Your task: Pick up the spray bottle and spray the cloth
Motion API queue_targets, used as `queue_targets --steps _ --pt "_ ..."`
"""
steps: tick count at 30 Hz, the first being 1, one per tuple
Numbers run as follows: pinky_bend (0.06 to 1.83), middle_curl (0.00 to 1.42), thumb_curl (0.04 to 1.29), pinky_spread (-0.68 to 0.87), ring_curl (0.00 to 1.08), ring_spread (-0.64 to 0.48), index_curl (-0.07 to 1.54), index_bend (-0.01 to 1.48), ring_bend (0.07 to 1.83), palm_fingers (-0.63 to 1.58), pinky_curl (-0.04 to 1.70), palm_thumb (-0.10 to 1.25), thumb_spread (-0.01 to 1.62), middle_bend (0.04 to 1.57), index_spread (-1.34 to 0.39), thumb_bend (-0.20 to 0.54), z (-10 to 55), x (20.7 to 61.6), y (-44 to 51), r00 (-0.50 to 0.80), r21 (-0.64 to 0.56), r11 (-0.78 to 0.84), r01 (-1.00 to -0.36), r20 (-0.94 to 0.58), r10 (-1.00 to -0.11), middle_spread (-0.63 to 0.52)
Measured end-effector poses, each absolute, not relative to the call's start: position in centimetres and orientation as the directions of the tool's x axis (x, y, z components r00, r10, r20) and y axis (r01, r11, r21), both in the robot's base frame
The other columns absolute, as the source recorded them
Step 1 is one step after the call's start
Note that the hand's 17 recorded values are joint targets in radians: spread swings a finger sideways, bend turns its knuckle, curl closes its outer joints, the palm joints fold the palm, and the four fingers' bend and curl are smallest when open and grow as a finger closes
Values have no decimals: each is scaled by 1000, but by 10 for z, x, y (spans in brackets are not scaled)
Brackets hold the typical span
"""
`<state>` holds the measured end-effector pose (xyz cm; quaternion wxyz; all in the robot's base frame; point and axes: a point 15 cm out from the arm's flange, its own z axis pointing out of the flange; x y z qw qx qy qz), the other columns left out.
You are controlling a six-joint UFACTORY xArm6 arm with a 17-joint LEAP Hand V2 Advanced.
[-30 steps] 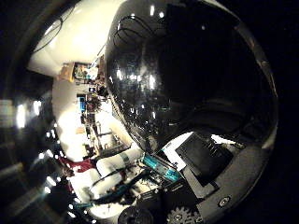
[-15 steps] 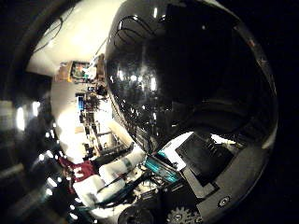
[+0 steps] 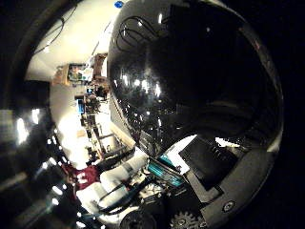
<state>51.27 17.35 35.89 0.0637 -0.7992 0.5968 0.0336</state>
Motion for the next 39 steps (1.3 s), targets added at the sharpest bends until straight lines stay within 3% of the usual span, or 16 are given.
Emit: queue_targets --steps 21,29,39 --pt "1201 1237 848 -130 1002 -312 1075 1154 1394 848 1526 1035 758 1192 -298 -18 332 514 189 292 -23 -291 -956 -132 -947 -334" --pt "1195 1244 844 -130 1005 -314 1079 1159 1387 854 1529 1004 776 1191 -298 -17 360 516 203 314 -101 -300 -949 -178 -933 -336" --pt "1198 1252 839 -131 1009 -315 1087 1141 1389 848 1530 998 796 1181 -301 -18 418 509 275 379 -255 -293 -921 -423 -823 -338"
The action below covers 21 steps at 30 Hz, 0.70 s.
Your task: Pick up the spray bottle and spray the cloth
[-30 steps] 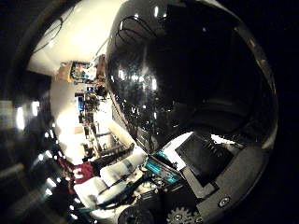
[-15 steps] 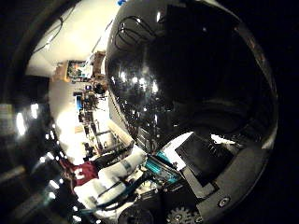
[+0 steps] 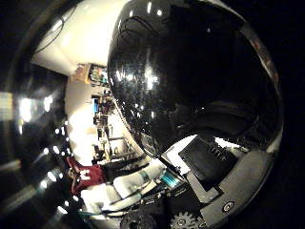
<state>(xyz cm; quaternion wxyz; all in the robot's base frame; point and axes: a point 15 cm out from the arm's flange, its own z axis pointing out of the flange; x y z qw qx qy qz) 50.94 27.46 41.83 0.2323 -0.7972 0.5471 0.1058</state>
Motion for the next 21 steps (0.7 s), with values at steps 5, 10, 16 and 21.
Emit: queue_targets --steps 5,10,16,21 --pt "1196 1253 837 -132 1009 -315 1090 1137 1386 852 1531 999 797 1179 -303 -18 450 508 316 457 -362 -298 -883 -524 -719 -339" --pt "1194 1250 830 -132 1009 -314 1088 1124 1385 860 1522 1008 803 1175 -303 -18 478 506 346 534 -460 -293 -838 -583 -612 -340" --pt "1185 1243 828 -132 1009 -306 1084 1117 1374 874 1515 1017 806 1177 -303 -17 499 501 376 587 -526 -266 -808 -675 -446 -327" --pt "1178 1238 830 -132 1011 -304 1082 1116 1368 883 1513 1023 800 1178 -302 -17 503 507 391 622 -578 -232 -783 -713 -323 -320"
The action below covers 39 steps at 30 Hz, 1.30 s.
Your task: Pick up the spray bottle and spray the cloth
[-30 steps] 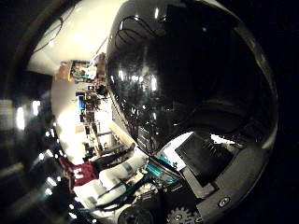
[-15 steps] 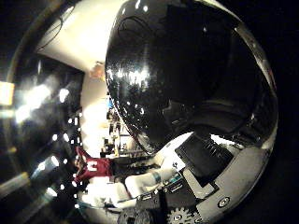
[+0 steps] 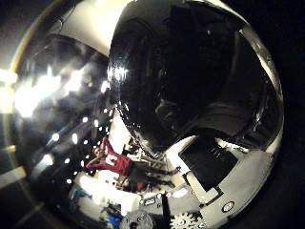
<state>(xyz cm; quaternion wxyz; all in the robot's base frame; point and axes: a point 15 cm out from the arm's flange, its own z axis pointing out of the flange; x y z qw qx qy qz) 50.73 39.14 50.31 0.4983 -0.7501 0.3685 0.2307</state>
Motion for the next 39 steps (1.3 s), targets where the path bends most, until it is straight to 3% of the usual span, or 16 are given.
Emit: queue_targets --steps 9,20,27,39 --pt "1167 1225 846 -133 1016 -303 1071 1113 1344 905 1516 1036 758 1182 -306 -17 462 531 413 621 -595 -179 -784 -760 -191 -307" --pt "1142 1208 868 -133 1016 -304 1063 1104 1320 939 1525 1031 706 1182 -295 -19 381 554 425 567 -539 -183 -822 -804 -179 -293" --pt "1133 1196 882 -135 1019 -306 1061 1092 1317 957 1536 1032 676 1181 -293 -19 387 571 421 584 -579 -75 -812 -809 -73 -286" --pt "1104 1183 905 -138 1023 -309 1058 1086 1293 975 1552 1027 624 1184 -290 -19 349 569 441 539 -537 -70 -841 -842 -27 -276"
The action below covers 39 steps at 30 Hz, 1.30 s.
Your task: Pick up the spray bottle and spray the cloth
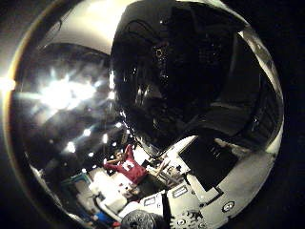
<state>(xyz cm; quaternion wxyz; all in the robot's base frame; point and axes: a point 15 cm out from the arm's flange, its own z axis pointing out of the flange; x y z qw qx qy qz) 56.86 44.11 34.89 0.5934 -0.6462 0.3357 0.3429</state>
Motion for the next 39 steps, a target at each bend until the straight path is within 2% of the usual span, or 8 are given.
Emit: queue_targets --steps 11,20,29,36,39 --pt "1106 1200 922 -139 1042 -318 1073 1101 1279 955 1551 1012 602 1188 -294 -20 333 557 459 526 -520 -104 -848 -850 -31 -281" --pt "1121 1167 895 -148 1025 -323 1052 1040 1231 915 1478 978 673 1127 -305 -24 330 551 464 528 -520 -128 -845 -849 -34 -279" --pt "1126 1064 832 -233 921 -302 997 716 1192 875 1212 922 621 987 -340 -30 307 547 458 541 -516 -197 -834 -834 -104 -263" --pt "1067 983 798 -365 821 -274 973 439 1171 719 1024 911 548 824 -352 -33 296 548 450 549 -512 -233 -827 -824 -141 -249" --pt "1057 931 776 -436 776 -266 897 221 1158 545 954 912 597 706 -366 -31 289 546 445 552 -502 -265 -823 -816 -169 -236"
